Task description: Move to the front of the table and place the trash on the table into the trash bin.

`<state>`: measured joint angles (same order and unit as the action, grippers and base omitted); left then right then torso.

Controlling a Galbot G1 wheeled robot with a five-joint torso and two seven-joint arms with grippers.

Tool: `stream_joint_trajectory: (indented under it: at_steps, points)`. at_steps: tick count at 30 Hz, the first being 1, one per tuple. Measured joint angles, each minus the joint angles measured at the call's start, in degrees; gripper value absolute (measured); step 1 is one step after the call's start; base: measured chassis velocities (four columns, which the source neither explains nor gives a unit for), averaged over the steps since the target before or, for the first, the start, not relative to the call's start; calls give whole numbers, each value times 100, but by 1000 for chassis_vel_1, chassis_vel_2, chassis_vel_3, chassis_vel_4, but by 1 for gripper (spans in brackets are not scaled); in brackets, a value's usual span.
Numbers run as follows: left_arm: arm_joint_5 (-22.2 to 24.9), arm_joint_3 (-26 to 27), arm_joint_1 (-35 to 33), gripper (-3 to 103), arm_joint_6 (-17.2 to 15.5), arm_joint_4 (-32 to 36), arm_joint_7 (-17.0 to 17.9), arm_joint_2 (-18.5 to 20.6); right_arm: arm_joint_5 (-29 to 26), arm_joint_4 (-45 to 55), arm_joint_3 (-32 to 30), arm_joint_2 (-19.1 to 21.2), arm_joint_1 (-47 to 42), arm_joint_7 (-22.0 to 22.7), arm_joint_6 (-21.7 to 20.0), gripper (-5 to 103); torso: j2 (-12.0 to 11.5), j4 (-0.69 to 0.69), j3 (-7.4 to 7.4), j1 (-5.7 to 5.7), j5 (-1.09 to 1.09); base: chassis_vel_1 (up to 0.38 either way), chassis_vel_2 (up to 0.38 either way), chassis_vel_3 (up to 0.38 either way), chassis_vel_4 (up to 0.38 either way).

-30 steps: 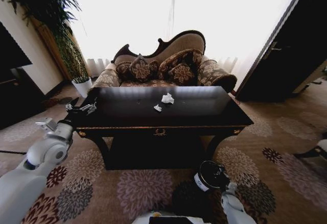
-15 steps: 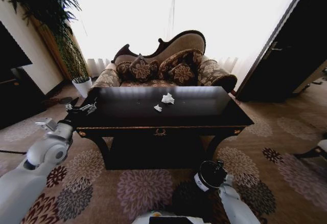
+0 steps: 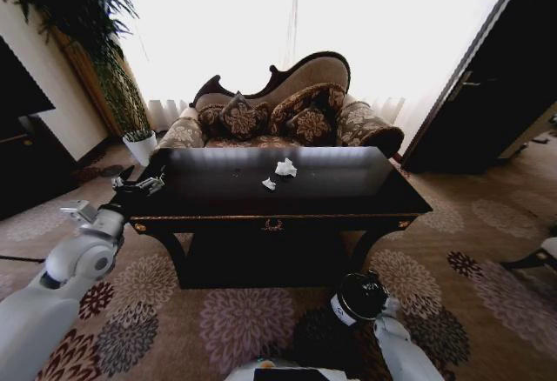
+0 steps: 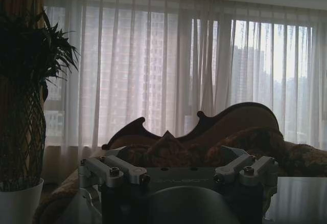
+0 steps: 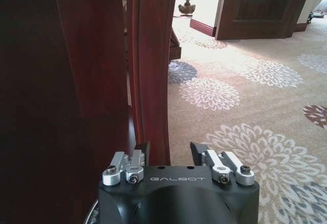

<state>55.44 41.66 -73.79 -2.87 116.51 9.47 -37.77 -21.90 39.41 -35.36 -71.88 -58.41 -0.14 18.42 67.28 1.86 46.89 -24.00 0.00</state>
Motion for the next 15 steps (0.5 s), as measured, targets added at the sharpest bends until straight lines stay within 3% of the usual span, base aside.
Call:
stream_joint_trajectory:
  at_steps: [2, 5, 7, 10, 15]
  points:
    - [0, 0, 0, 100, 0, 0, 0, 0, 0, 0, 0, 0, 0, 1, -1, 52, 0, 0, 0, 0, 0, 0, 0, 0, 0]
    - [0, 0, 0, 100, 0, 0, 0, 0, -2, 27, -1, 6, -34, 2, -1, 68, 0, 0, 0, 0, 0, 0, 0, 0, 0]
    - [0, 0, 0, 100, 0, 0, 0, 0, -6, 69, -4, 10, -69, 2, -1, 68, 0, 0, 0, 0, 0, 0, 0, 0, 0]
    - [0, 0, 0, 100, 0, 0, 0, 0, -134, 411, -26, 4, -319, -3, -18, 84, 0, 0, 0, 0, 0, 0, 0, 0, 0]
    - [0, 0, 0, 100, 0, 0, 0, 0, -389, 948, -86, -90, -744, -49, -15, 98, 0, 0, 0, 0, 1, 0, 0, 0, 0]
